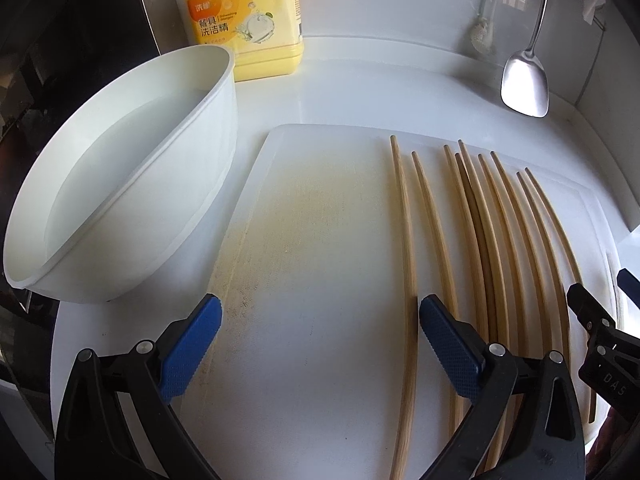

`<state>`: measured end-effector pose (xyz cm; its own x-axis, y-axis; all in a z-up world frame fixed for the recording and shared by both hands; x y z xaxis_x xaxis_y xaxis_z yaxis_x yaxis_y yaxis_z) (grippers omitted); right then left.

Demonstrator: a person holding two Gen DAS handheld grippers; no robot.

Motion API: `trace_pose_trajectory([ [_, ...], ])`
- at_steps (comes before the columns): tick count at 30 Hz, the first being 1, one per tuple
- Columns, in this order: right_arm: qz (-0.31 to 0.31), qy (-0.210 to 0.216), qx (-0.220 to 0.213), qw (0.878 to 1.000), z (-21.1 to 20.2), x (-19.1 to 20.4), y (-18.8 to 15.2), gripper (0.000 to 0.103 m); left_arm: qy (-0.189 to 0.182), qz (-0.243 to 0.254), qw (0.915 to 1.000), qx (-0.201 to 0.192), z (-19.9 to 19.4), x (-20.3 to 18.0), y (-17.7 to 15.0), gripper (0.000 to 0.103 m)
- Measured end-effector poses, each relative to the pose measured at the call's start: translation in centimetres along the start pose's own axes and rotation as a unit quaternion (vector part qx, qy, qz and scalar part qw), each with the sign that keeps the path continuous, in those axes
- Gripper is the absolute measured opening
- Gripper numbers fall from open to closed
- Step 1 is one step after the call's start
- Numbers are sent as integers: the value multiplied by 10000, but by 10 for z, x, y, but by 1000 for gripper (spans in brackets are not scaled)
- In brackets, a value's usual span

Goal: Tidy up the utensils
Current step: 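Lower the left tool onto one bamboo chopstick and close while the right tool grasps another, then lift the chopsticks with both tools and carry them over the white basin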

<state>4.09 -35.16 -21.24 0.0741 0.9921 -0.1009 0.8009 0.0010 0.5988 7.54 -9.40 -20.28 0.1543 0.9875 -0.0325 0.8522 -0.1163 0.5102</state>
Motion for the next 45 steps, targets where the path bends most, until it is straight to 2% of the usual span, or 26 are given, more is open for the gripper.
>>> trace_pose_trajectory([
  [4, 10, 187, -25, 9998, -1, 2, 0, 82, -122, -123, 9998, 71, 3, 1, 1, 97],
  [8, 35, 316, -42, 9995, -4, 5, -2, 74, -28, 206, 9997, -116, -1, -4, -1, 96],
  [10, 16, 371, -68, 9993, -5, 7, -2, 68, -60, 264, 9995, -145, -4, -9, -1, 89],
  [16, -89, 521, -138, 9985, -7, 17, 1, 49, -288, 319, 9989, -192, -7, -22, 1, 63],
  [18, -145, 536, -154, 9983, -8, 20, 1, 44, -373, 356, 9985, -179, -8, -27, 1, 47],
  [20, -221, 557, -176, 9980, -9, 23, 1, 38, -435, 391, 9982, -151, -9, -33, 1, 38],
  [22, -322, 585, -191, 9976, -11, 28, 1, 28, -481, 447, 9978, -128, -10, -38, 1, 29],
  [24, -429, 621, -194, 9970, -12, 32, 0, 20, -535, 488, 9973, -100, -10, -43, 0, 15],
  [26, -504, 642, -195, 9965, -13, 36, 0, 10, -605, 488, 9969, -76, -10, -45, 0, 8],
  [27, -530, 559, -202, 9968, -12, 36, 0, 6, -625, 492, 9968, -70, -10, -45, 0, 7],
  [32, -487, 607, -169, 9968, -12, 34, 1, 6, -764, 482, 9959, -30, -10, -44, 1, 7],
  [37, -172, 764, -59, 9969, -12, 28, 0, 6, -1155, 217, 9930, 141, -13, -38, -2, 7],
  [45, 153, 854, 6, 9962, -15, 22, -4, 6, -1403, 150, 9899, 153, -28, -33, -3, 7],
])
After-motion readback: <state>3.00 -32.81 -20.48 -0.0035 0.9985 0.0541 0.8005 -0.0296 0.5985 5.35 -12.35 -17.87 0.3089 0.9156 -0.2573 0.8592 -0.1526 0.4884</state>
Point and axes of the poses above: each gripper's, at about its wrist camera, not at the fingertips, and z roughly the way its jaws point, x to its left, y to its top, the point moved 8 cm from there along z, roughly the way its jaws point, and after that the axes turned 4 degrees about -y, right-handed, at the moved point
